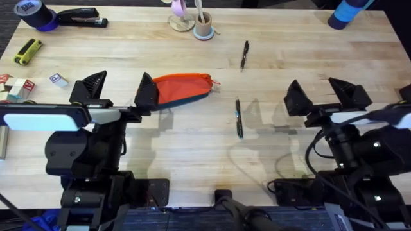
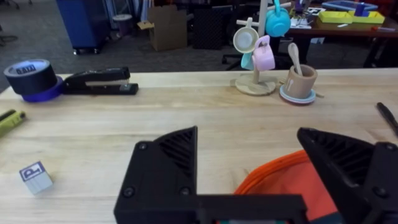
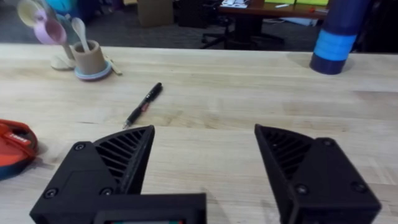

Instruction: Unzip the bag, pick up the pens from the table one at a time and place them inside, then zip the bag closed.

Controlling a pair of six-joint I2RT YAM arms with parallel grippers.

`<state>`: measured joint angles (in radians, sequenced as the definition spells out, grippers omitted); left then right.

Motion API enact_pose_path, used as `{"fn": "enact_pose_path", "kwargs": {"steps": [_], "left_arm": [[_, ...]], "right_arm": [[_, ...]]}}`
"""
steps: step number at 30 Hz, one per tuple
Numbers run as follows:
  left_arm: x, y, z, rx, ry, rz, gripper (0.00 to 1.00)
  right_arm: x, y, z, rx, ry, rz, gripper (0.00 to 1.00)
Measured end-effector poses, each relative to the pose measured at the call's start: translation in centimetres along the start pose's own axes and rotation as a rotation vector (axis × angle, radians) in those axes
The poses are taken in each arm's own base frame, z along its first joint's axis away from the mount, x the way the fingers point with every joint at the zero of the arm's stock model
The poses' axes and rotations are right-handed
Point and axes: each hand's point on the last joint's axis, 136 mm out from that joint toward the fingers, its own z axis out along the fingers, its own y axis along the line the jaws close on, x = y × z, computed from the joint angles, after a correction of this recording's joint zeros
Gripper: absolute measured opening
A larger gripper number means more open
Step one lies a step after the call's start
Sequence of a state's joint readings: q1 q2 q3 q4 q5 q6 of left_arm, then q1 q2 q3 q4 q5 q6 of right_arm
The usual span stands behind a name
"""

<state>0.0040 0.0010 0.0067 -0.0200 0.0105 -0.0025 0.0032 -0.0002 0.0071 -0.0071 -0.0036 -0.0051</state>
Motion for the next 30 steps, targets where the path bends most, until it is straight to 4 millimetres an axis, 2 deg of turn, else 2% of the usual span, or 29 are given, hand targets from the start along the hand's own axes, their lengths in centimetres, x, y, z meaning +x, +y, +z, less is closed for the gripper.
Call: {"fn": "enact_pose_path", "kwargs": {"steps": [21, 23, 26, 30], "left_arm": [[-0.2, 0.0, -0.2, -0.002, 0.017, 0.005, 0.994], [-0.8, 0.1, -0.5, -0.005, 0.039, 0.012, 0.994], [-3.2, 0.1, -1.0, -0.006, 0.054, 0.038, 0.994], [-6.3, 0.1, -1.4, -0.004, 0.110, 0.076, 0.993]], "right_arm": [[0.1, -0.1, -0.1, 0.003, 0.015, -0.006, 0.996], [0.1, -0.1, -0.4, 0.004, 0.055, -0.007, 0.996], [-0.4, -0.2, -1.0, 0.011, 0.124, -0.007, 0.996], [-3.3, -0.3, -1.7, 0.017, 0.185, -0.006, 0.995]]}}
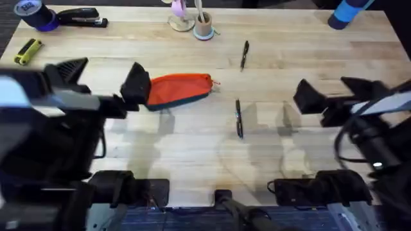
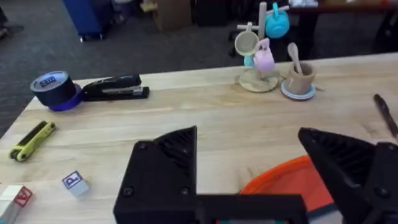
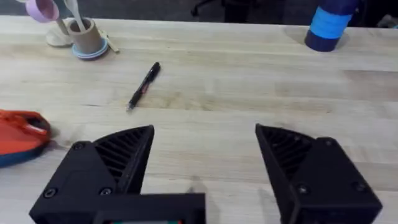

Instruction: Unzip the bag, pick up the pens from the table one at a time and place them inside, then zip the bag closed.

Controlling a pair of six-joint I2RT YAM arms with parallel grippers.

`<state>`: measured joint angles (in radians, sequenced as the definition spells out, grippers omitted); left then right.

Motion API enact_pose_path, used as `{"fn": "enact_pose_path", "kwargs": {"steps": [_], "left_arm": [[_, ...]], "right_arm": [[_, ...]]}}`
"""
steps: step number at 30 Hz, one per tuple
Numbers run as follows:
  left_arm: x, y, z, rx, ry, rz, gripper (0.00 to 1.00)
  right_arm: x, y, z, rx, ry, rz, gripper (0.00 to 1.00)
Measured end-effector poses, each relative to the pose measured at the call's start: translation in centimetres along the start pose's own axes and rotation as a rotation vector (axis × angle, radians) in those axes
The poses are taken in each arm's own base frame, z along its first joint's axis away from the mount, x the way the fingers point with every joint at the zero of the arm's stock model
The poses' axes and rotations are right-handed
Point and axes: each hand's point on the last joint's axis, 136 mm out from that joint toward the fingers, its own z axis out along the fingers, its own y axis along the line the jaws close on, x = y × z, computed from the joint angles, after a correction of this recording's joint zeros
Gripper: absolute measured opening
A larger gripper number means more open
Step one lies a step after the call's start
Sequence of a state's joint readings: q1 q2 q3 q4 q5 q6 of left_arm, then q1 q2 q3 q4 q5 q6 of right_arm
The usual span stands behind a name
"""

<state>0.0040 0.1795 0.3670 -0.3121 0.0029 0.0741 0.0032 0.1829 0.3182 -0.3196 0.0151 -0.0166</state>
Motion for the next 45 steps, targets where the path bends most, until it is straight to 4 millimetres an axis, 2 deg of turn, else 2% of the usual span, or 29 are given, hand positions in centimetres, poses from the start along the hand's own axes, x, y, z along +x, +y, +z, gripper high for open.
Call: {"fn": "enact_pose_path", "kwargs": {"steps": [3, 6, 7, 8, 12, 18, 22, 28, 37, 45], "left_arm": [[-1.0, 0.1, 0.1, 0.007, 0.088, 0.012, 0.993], [-1.2, 0.1, 0.6, 0.018, 0.212, 0.021, 0.993], [-1.2, 0.1, 0.8, 0.022, 0.248, 0.022, 0.993], [-1.1, 0.0, 1.6, 0.037, 0.356, 0.023, 0.993], [-0.9, -0.3, 2.8, 0.063, 0.461, 0.018, 0.993], [0.1, -0.9, 4.2, 0.101, 0.541, 0.011, 0.993], [0.5, -1.1, 4.2, 0.113, 0.560, 0.007, 0.993], [1.4, -1.3, 3.6, 0.133, 0.599, 0.033, 0.993], [3.2, -1.6, 2.2, 0.234, 0.670, 0.265, 0.993], [4.1, -2.2, 1.2, 0.362, 0.688, 0.434, 0.993]], "right_arm": [[-2.2, 0.0, -0.5, -0.001, 0.057, -0.002, 0.996], [-3.7, -0.1, -0.4, -0.002, 0.125, -0.001, 0.996], [-4.0, -0.1, -0.2, -0.003, 0.151, -0.003, 0.996], [-5.2, -0.1, 0.6, -0.004, 0.211, -0.002, 0.995], [-6.1, -0.1, 1.8, -0.005, 0.265, -0.001, 0.996], [-6.0, 0.0, 3.1, -0.018, 0.315, 0.002, 0.996], [-5.6, 0.1, 3.4, -0.019, 0.334, 0.002, 0.997], [-6.0, 0.1, 3.5, -0.021, 0.316, 0.002, 0.997], [-7.7, 0.1, 4.0, -0.020, 0.247, 0.000, 0.997], [-7.8, 0.1, 4.0, -0.020, 0.241, -0.002, 0.997]]}}
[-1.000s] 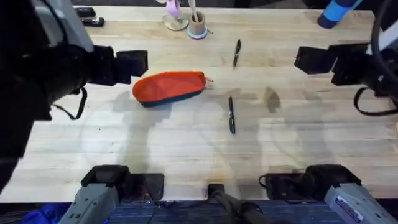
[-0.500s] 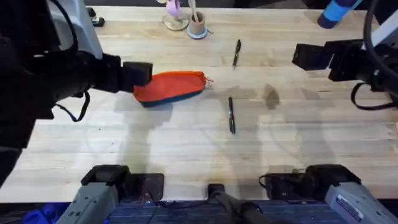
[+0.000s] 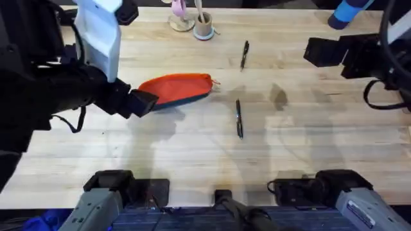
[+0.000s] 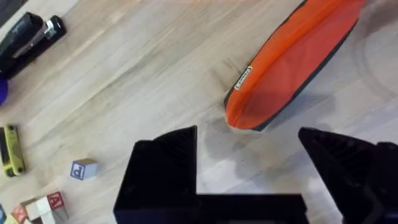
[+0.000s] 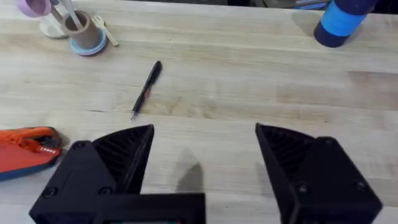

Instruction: Unzip the bag, pick up the pens from the table one at a time and place them inside, then zip the bag closed.

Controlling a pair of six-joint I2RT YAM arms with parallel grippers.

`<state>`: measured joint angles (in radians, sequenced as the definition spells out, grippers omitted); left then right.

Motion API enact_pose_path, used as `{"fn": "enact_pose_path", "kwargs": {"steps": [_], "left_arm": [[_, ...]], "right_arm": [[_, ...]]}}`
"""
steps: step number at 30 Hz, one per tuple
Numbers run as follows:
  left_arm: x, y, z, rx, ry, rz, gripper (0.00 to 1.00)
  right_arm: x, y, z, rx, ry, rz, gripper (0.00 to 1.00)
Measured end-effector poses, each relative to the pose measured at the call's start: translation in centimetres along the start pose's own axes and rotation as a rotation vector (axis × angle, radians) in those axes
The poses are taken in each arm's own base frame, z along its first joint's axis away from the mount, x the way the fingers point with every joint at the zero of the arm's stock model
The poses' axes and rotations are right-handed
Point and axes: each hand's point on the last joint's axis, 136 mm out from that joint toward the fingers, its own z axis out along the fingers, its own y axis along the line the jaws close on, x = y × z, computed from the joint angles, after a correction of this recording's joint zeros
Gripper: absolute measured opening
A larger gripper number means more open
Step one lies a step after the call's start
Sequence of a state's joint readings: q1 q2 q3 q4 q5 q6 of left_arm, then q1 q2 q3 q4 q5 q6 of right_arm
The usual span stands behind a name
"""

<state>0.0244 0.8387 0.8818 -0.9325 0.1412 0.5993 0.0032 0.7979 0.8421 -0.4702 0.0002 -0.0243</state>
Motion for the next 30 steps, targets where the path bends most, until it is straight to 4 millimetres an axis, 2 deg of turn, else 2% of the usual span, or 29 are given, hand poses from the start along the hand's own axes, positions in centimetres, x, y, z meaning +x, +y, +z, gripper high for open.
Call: {"fn": "enact_pose_path", "kwargs": {"steps": [7, 13, 19, 23, 30], "left_arm": [[0.4, 1.1, -0.5, 0.040, -0.064, 0.015, 0.992], [1.7, 1.4, -1.5, 0.094, -0.123, 0.023, 0.991], [2.3, 4.3, -2.5, 0.010, -0.186, 0.004, 0.993], [3.1, 5.8, -2.4, -0.020, -0.183, -0.025, 0.993], [2.9, 4.9, -2.4, 0.027, -0.204, -0.030, 0.993]], "right_arm": [[0.0, 0.0, 0.0, 0.000, 0.000, -0.029, 0.997], [0.0, 0.0, 0.0, 0.000, 0.000, -0.036, 0.997], [0.0, 0.0, 0.0, 0.000, 0.000, -0.036, 0.997], [0.0, 0.0, 0.0, 0.000, 0.001, -0.036, 0.997], [0.0, 0.0, 0.0, 0.000, 0.001, -0.036, 0.997]]}}
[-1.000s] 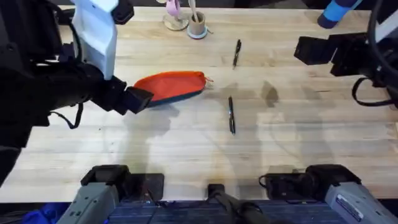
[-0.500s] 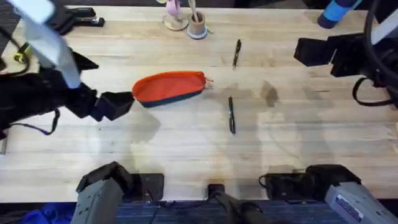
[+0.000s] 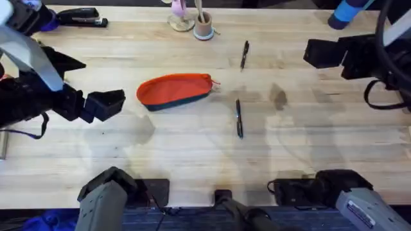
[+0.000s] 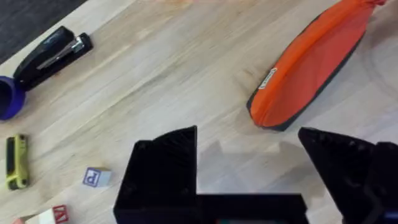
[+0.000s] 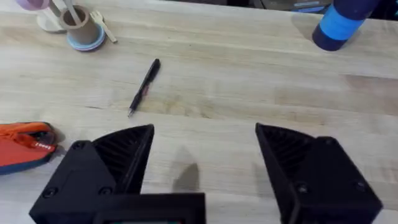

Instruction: Unzip the bag, pick up the pens from the table one at a time and place them inside, then zip the bag closed.

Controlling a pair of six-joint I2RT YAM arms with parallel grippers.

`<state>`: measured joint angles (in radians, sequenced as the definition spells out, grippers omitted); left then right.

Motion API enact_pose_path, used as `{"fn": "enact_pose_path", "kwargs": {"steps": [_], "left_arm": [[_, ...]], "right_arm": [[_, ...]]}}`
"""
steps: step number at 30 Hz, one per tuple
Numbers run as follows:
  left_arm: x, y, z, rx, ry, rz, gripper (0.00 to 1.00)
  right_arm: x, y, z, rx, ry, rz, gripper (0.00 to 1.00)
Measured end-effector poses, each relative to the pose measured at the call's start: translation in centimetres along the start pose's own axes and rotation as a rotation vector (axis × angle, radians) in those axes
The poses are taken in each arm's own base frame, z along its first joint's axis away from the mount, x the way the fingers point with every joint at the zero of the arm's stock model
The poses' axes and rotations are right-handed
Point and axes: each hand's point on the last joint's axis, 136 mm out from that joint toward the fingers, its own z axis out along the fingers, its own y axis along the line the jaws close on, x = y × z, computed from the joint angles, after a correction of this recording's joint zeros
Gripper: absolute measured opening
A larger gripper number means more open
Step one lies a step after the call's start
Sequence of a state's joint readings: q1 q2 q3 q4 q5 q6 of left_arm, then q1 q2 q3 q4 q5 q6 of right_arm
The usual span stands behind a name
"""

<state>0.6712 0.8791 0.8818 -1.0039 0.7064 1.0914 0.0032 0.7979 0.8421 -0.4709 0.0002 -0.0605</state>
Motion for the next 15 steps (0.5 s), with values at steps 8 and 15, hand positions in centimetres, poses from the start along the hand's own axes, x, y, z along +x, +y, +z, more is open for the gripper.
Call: {"fn": "enact_pose_path", "kwargs": {"steps": [8, 15], "left_arm": [[1.5, -2.0, 1.3, 0.161, 0.016, 0.116, 0.993], [1.8, -2.8, 3.0, 0.302, -0.060, 0.155, 0.993]], "right_arm": [[0.1, 0.0, 0.0, 0.000, 0.003, 0.000, 0.997], [0.1, 0.0, 0.0, 0.000, 0.004, 0.000, 0.996]]}}
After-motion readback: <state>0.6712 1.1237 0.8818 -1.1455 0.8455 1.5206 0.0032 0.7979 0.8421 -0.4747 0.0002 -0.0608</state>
